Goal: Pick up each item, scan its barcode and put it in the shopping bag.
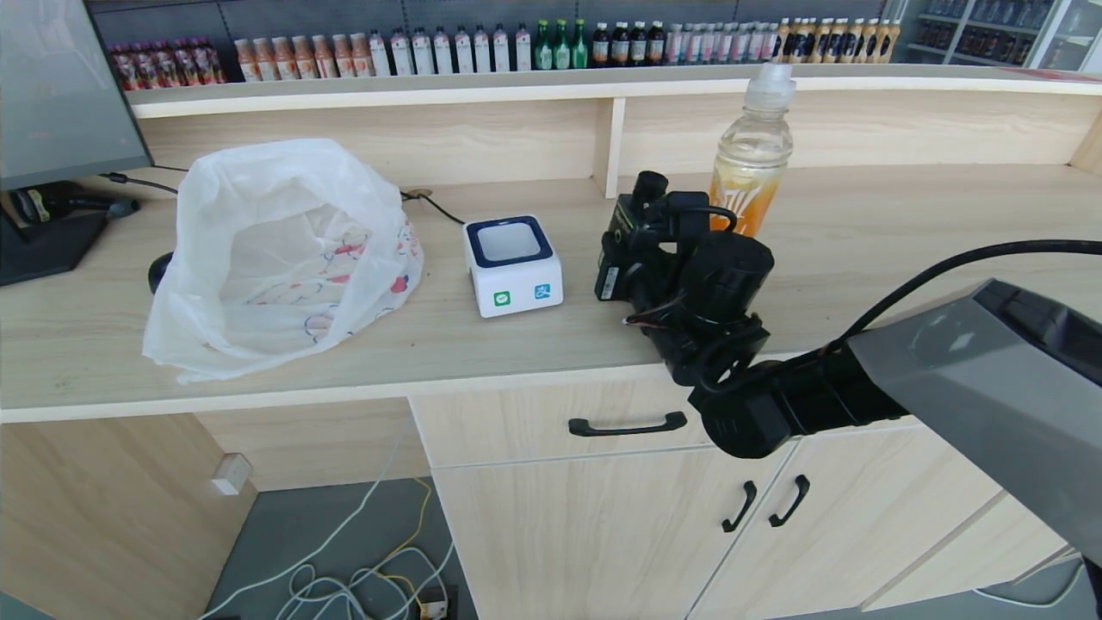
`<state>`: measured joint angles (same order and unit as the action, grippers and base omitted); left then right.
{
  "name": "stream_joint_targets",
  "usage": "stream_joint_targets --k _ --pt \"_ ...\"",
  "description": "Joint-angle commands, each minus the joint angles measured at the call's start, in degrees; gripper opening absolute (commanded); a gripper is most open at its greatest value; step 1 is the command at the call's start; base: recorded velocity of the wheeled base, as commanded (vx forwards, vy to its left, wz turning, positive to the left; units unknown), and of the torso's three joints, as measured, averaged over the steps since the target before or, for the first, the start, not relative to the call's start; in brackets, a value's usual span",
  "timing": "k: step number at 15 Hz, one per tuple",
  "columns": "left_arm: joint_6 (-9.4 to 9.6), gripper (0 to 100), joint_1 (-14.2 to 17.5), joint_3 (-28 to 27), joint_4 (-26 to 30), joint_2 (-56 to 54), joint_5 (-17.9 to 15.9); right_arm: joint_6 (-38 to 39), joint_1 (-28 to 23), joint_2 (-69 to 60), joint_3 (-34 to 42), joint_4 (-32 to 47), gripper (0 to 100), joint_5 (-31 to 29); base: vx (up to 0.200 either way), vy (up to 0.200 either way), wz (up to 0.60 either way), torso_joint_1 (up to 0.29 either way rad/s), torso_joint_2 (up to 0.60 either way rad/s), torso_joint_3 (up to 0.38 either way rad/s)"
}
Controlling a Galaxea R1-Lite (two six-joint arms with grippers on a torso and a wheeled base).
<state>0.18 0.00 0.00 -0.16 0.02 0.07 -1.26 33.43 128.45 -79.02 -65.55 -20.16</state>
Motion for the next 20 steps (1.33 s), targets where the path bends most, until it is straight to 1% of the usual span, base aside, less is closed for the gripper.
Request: stream_joint_targets --k 1,10,17,20 --pt "-0.01 100 0.0 0.0 -0.02 -0.02 0.01 0.2 0.15 -0.04 0.09 -0.19 0 -0.05 0.0 0.0 0.0 0.0 0.0 0.0" --pt "-0.01 100 0.0 0.0 -0.02 -0.02 -0.07 -0.15 0.67 -2.42 0.01 -0.63 0 -0.05 0.0 0.0 0.0 0.0 0.0 0.0" --pt "-0.01 100 0.0 0.0 -0.02 -0.02 0.01 -2.52 4.89 -8.57 0.88 -0.63 0 -0.14 0.0 0.0 0.0 0.0 0.0 0.0" --pt "-0.01 100 0.0 0.0 -0.02 -0.02 0.01 -3.05 7.0 -12.09 4.66 -0.81 0 -1.28 0.0 0.0 0.0 0.0 0.0 0.0"
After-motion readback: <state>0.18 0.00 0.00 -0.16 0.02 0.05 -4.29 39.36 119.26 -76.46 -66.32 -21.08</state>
